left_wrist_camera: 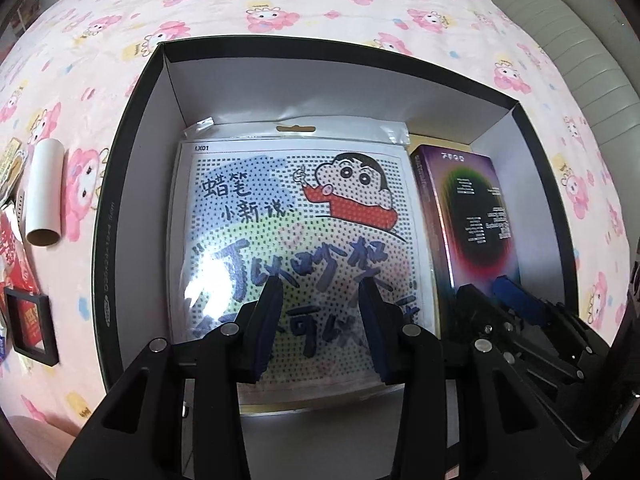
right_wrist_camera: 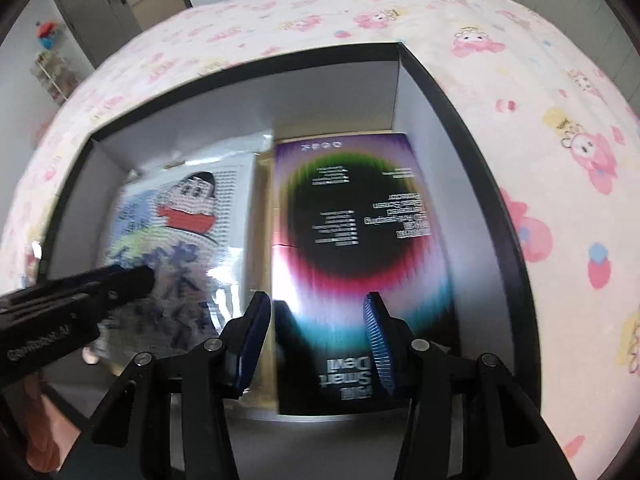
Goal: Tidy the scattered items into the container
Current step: 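Lower the screen-protector box beside the bead-art kit and open the right gripper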
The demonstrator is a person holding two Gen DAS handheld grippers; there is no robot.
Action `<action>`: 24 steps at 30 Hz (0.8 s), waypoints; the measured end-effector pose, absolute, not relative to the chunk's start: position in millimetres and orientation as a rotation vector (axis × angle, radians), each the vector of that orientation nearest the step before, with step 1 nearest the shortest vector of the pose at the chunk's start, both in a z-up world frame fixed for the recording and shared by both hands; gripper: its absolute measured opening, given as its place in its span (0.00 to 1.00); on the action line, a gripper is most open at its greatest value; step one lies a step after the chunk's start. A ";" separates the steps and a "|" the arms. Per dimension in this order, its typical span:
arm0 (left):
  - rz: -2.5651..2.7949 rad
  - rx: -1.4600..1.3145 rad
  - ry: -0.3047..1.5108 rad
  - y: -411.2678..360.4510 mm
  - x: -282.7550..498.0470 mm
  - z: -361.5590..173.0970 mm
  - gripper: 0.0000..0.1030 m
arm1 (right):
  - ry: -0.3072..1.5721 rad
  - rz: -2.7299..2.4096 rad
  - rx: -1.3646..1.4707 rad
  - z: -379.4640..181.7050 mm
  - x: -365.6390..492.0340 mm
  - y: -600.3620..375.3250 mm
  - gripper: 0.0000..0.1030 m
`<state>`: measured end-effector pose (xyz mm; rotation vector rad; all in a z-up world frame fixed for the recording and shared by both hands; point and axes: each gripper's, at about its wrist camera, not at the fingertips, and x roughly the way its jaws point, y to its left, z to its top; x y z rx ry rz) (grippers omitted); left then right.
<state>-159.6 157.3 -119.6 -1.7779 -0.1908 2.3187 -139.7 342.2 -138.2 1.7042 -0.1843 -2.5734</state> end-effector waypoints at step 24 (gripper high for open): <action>2.354 -1.527 -0.190 148.0 -132.9 -86.7 0.38 | -0.229 -2.653 1.511 -85.3 -101.7 316.1 0.42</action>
